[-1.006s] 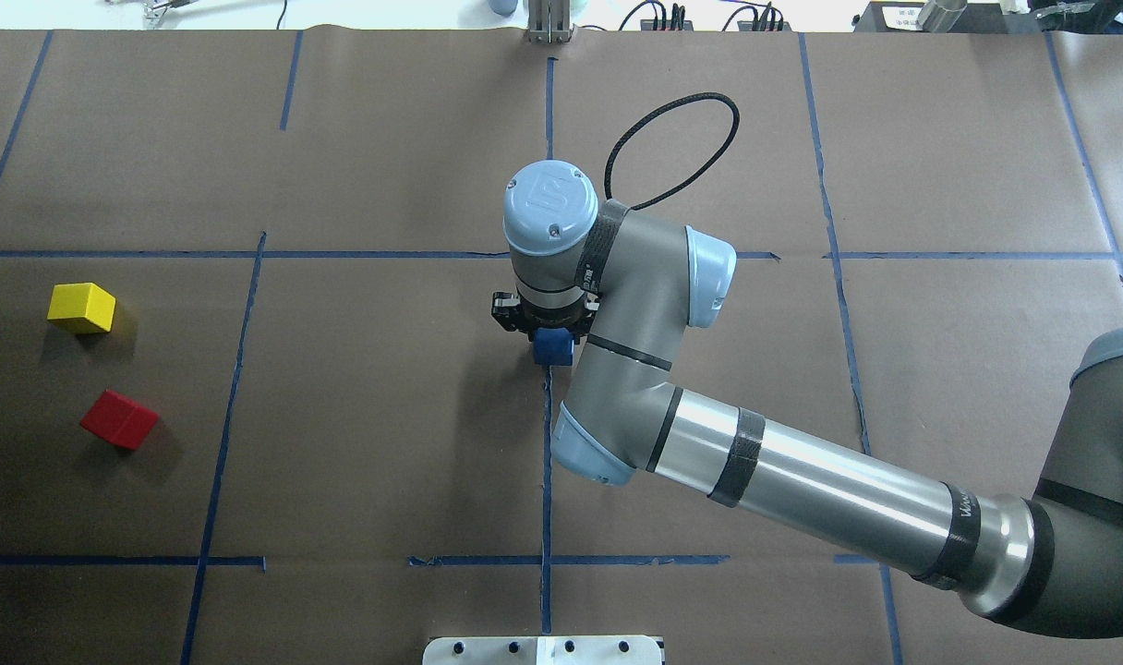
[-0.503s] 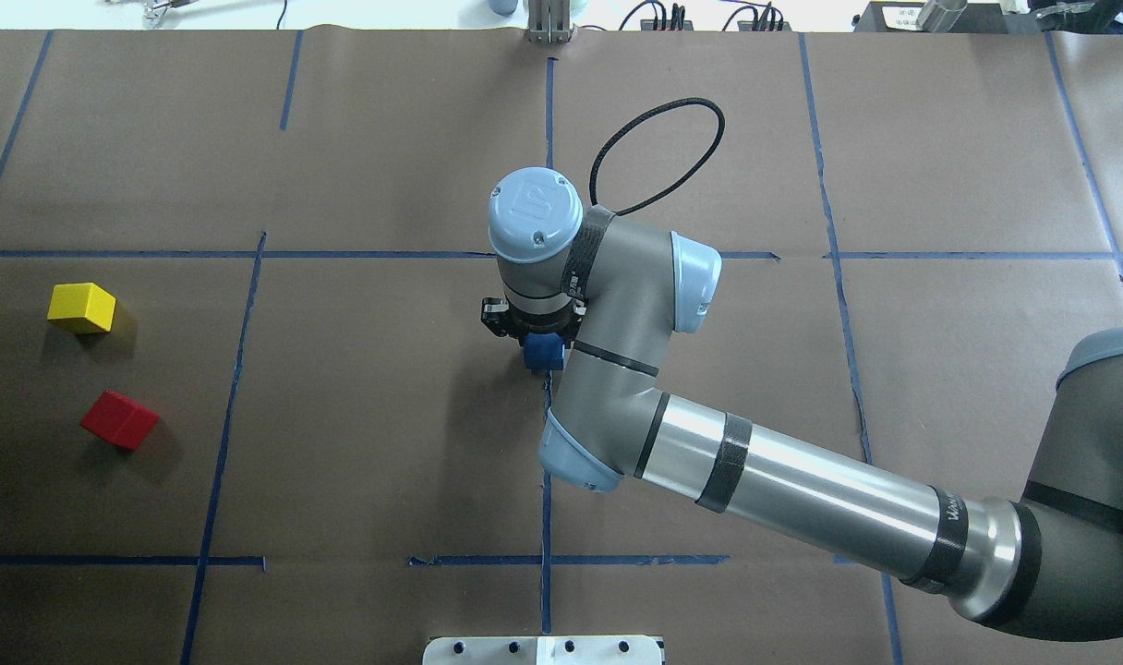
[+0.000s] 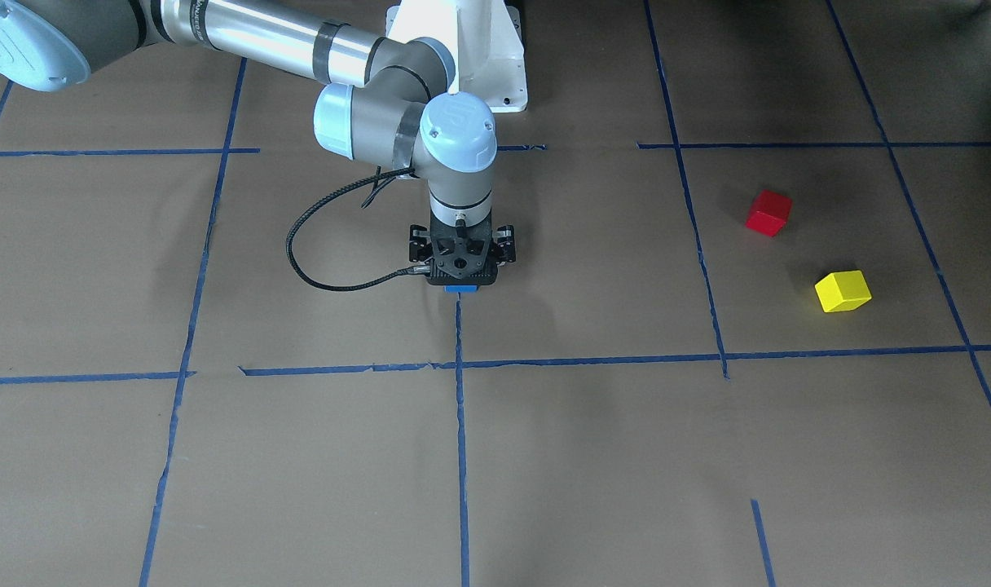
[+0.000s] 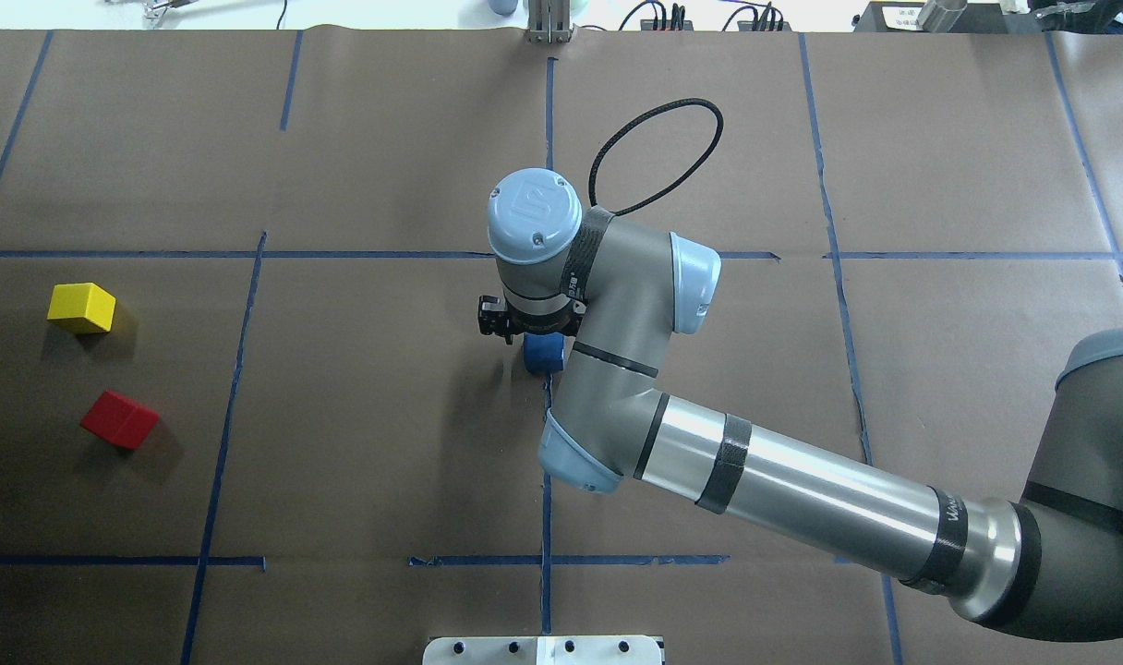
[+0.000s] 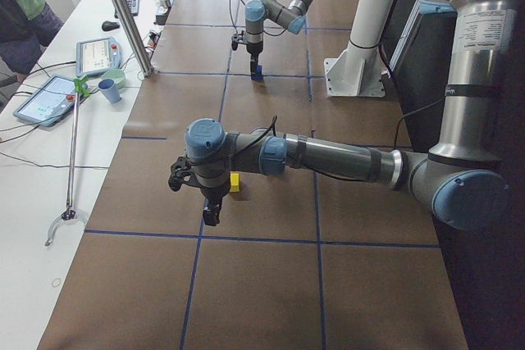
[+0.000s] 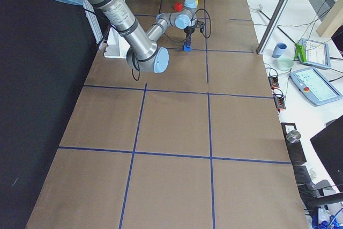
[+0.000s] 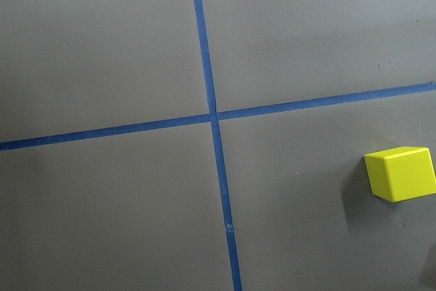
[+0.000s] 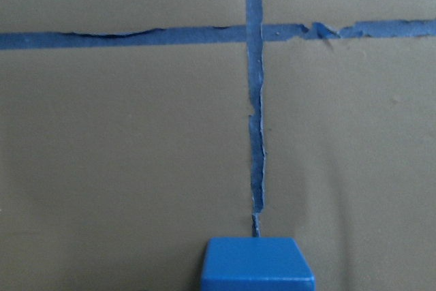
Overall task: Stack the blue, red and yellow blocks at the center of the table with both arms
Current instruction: 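Lower the blue cube onto the center grid crossing and open the right gripper, then raise the right gripper away while the left gripper reaches toward the red cube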
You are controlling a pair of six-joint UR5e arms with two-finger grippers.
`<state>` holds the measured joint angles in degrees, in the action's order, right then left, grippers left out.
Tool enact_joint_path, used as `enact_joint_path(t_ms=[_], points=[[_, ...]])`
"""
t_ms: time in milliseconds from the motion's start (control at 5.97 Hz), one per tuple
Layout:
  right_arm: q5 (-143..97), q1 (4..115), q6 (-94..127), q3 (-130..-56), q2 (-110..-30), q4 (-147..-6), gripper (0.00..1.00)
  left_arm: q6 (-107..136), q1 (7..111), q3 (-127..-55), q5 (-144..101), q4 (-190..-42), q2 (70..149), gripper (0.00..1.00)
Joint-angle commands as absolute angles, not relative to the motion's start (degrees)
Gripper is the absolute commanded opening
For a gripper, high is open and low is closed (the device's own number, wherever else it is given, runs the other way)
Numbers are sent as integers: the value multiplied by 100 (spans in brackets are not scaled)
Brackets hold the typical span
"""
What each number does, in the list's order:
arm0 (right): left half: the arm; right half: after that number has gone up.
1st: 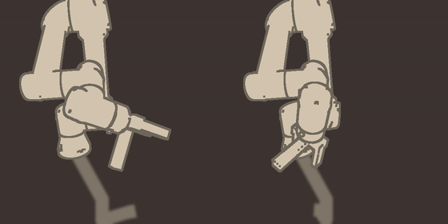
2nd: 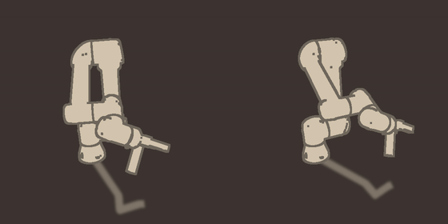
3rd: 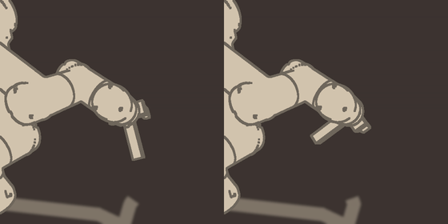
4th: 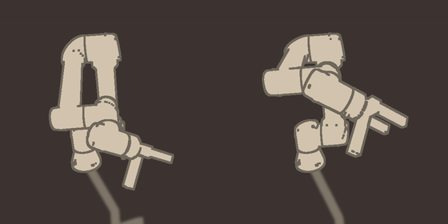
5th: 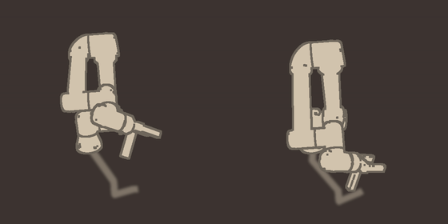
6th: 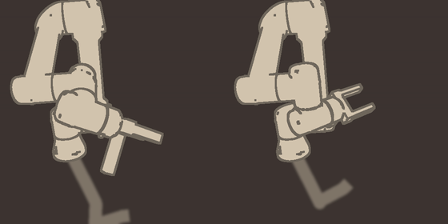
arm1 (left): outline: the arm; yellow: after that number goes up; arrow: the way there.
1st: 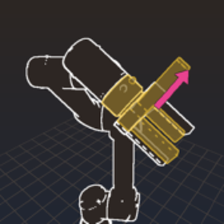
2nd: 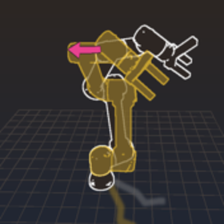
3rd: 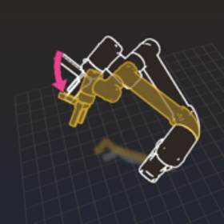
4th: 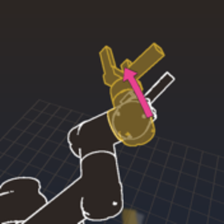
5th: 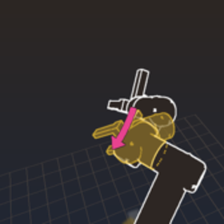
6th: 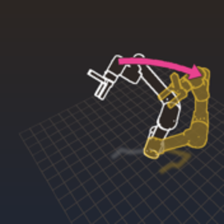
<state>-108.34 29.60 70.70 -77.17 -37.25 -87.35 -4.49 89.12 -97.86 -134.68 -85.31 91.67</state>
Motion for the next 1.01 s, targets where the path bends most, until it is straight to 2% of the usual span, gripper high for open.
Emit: enact_joint_path(t_ms=[0,168,335,503,670,838], points=[[-10985,3381,6666,-8303,-3770,-9216,100,-440,8877,-9835,-13456,-8534,9463,100],[-11404,3906,5888,-8454,-3892,-9750,100,-483,8807,-9939,-13447,-8656,9596,100],[-11713,4451,5010,-8838,-4442,-9860,100,-483,8754,-9949,-13439,-9118,9511,100],[-12099,5056,3940,-9207,-5161,-9870,100,-405,8206,-10097,-13482,-9767,9188,100],[-12416,5715,2867,-9498,-5812,-9879,100,48,7522,-10342,-13430,-9808,9150,100],[-12549,6357,1752,-9571,-6262,-9888,100,731,7097,-10849,-13412,-9809,9106,100]])
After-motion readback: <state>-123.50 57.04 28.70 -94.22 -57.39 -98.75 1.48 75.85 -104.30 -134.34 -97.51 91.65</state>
